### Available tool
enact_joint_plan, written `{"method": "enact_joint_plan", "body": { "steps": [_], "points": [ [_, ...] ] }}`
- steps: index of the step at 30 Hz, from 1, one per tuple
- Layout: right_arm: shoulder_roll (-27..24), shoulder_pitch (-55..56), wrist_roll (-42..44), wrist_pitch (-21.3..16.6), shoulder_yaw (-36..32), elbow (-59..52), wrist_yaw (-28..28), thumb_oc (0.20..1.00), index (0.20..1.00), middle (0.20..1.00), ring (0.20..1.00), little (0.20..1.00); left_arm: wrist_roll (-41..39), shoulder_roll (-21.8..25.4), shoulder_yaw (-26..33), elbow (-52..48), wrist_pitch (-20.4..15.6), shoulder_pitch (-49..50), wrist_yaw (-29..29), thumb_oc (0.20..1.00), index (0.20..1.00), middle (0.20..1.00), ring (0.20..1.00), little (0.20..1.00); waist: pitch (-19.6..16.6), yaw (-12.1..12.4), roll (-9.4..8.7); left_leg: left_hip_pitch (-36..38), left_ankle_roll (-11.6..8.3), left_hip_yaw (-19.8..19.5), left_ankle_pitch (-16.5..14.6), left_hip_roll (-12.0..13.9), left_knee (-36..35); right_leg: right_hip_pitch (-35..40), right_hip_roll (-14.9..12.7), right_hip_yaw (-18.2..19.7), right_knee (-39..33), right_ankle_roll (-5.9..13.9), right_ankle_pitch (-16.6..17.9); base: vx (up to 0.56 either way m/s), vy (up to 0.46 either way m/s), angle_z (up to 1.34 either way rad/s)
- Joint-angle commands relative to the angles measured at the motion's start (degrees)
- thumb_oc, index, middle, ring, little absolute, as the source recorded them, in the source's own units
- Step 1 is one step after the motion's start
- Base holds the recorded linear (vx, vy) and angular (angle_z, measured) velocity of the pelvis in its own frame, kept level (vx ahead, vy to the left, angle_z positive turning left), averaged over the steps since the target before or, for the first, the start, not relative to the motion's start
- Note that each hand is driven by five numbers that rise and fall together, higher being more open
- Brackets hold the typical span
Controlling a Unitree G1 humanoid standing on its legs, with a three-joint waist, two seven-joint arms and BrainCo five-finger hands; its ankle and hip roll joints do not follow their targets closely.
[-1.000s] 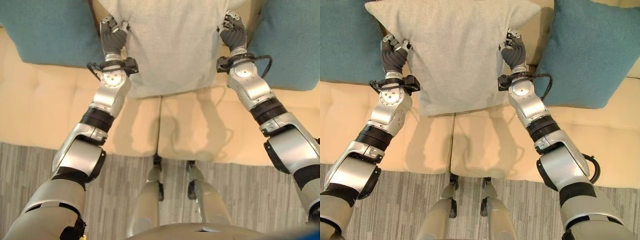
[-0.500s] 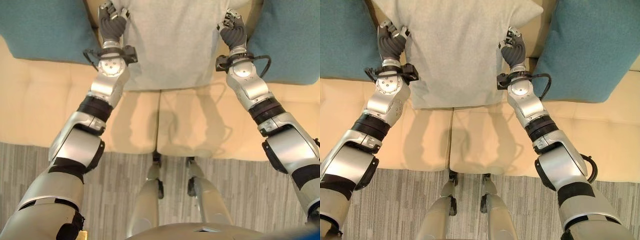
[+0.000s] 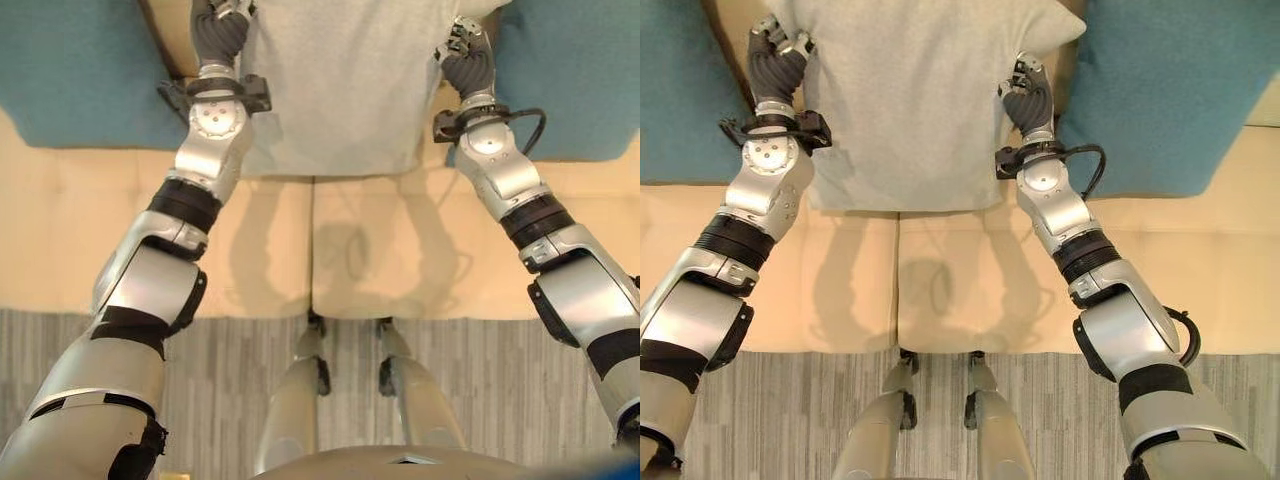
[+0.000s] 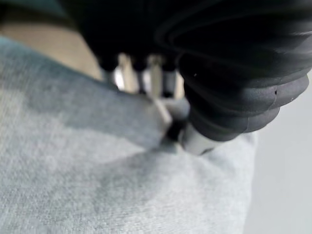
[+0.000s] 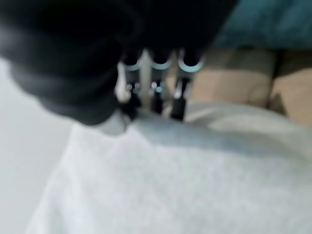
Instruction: Pick up all the scattered cushions and arrange them neatly on the sofa.
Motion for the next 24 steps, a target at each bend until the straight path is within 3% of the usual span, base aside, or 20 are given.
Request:
{"method": "enact_joint_plan", "body": {
  "steps": [1,8,16,17,18,19,24],
  "points": [
    [4.4,-8.8,-3.2,-5.8,0.9,-3.7,1.7,0.2,0.2,0.2,0.2,0.2,1.6,-1.6,-2.1,0.1,-4.4,-7.2,-3.1,0.2,0.2,0.2,0.2,0.2,0.6,-0.7,0.01,1.8,-5.04,2.0,-3.9,-0.3,-0.1,-1.9,-1.9,-0.2,0.1,9.11,1.5,0.0,0.0,0.0],
    [2.0,-8.7,-4.0,-6.6,-0.2,-3.1,1.0,0.2,0.2,0.2,0.2,0.2,3.0,1.5,-0.8,4.4,-3.3,-5.8,-3.3,0.2,0.2,0.2,0.2,0.2,1.5,-0.7,0.05,-2.9,-6.05,0.7,-2.1,0.2,-0.1,-5.7,-2.0,-1.6,0.1,9.17,2.4,-0.03,-0.045,0.09],
    [1.1,-8.5,-5.4,-6.1,-0.8,-1.7,0.6,0.2,0.2,0.2,0.2,0.2,4.9,1.7,-1.0,4.9,-2.9,-5.1,-2.8,0.2,0.2,0.2,0.2,0.2,1.1,-0.7,0.06,-4.3,-6.33,0.1,-1.8,0.5,-0.1,-7.0,-1.8,-1.9,0.1,9.15,2.6,0.0,-0.006,0.02],
    [1.0,-8.4,-6.0,-6.0,-0.8,-1.6,0.4,0.448,0.448,0.448,0.448,0.448,5.4,1.7,-1.2,4.7,-2.8,-5.3,-2.6,0.95,0.95,0.95,0.95,0.95,1.0,-0.7,0.1,-4.3,-6.35,0.1,-1.8,0.4,-0.1,-7.0,-1.8,-1.9,0.1,9.13,2.5,0.0,0.0,0.0],
    [0.8,-8.7,-6.8,-5.9,-0.7,-1.2,-0.2,0.564,0.564,0.564,0.564,0.564,6.1,1.6,-1.6,4.8,-2.8,-6.0,-2.0,1.0,1.0,1.0,1.0,1.0,0.9,-0.7,0.13,-4.2,-6.36,0.2,-1.9,0.4,-0.1,-7.0,-1.8,-2.0,0.1,9.17,2.5,0.0,0.0,0.0],
    [0.5,-9.0,-7.6,-5.7,-0.7,-0.9,-0.7,1.0,1.0,1.0,1.0,1.0,6.7,1.6,-1.8,4.8,-2.7,-6.6,-1.6,1.0,1.0,1.0,1.0,1.0,0.7,-0.8,0.14,-4.2,-6.36,0.2,-1.9,0.4,-0.1,-6.9,-1.9,-1.9,0.1,9.21,2.6,0.0,0.0,0.0],
    [-2.3,-12.4,-8.0,-5.1,-0.1,2.2,-2.5,1.0,1.0,1.0,1.0,1.0,8.1,3.7,-5.1,4.4,-2.5,-12.7,-0.5,1.0,1.0,1.0,1.0,1.0,0.2,-0.8,0.32,-3.6,-6.45,0.3,-2.1,0.5,-0.1,-6.4,-2.1,-2.1,0.1,9.45,2.5,0.0,0.003,0.01]
  ]
}}
